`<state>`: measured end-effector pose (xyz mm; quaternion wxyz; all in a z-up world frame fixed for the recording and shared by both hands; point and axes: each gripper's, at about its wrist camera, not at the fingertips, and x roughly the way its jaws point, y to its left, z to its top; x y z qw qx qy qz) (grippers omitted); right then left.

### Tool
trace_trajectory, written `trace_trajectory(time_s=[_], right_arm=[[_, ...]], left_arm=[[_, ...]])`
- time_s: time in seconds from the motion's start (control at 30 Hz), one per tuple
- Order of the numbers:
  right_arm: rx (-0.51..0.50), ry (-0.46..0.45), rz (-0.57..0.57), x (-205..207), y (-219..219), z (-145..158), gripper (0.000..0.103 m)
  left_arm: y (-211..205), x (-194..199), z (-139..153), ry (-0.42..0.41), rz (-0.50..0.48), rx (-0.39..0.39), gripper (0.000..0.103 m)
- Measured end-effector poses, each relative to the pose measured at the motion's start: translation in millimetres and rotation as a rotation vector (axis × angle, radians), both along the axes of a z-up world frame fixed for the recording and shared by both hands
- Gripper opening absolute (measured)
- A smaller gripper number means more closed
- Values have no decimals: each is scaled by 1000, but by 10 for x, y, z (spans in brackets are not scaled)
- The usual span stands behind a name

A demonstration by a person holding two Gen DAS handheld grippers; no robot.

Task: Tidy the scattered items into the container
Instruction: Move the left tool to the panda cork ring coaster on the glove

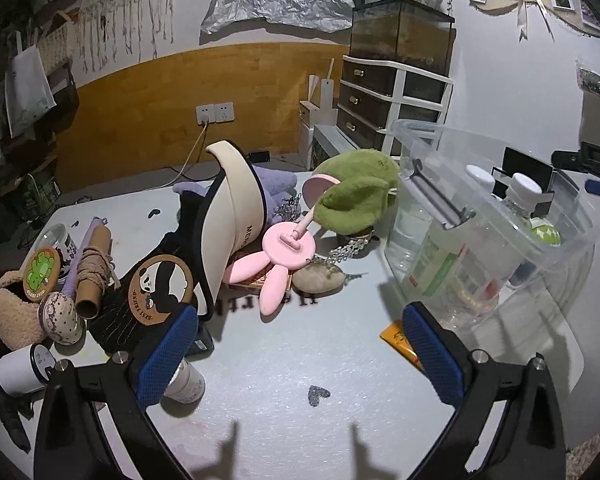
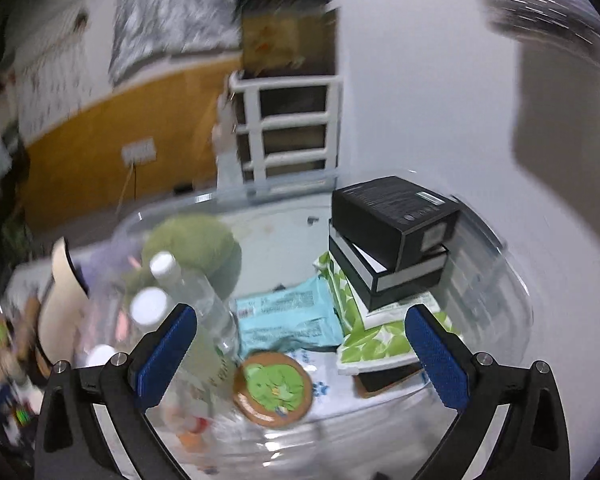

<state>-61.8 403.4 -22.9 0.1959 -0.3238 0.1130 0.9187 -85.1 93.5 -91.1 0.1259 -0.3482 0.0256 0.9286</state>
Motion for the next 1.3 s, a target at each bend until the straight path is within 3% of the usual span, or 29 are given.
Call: trace_trajectory(time_s=[0.27, 0.5, 0.7, 1.07, 1.3], right_arm=[[-13, 146, -51, 424, -295, -48, 103], [5, 162, 2, 542, -621, -244, 103], [75, 118, 100, 519, -918, -405, 103], [26, 123, 152, 593, -1283, -408, 103], [-3, 51, 239, 460, -1700, -465, 103]], left_arm=[[66, 76, 32, -5, 35, 32, 103], [82, 170, 69, 22, 63, 20, 103], [3, 233, 85, 12, 63, 27, 103], [-259, 290, 18, -42, 71, 21, 103], [-618, 254, 50, -45, 62, 23, 103]])
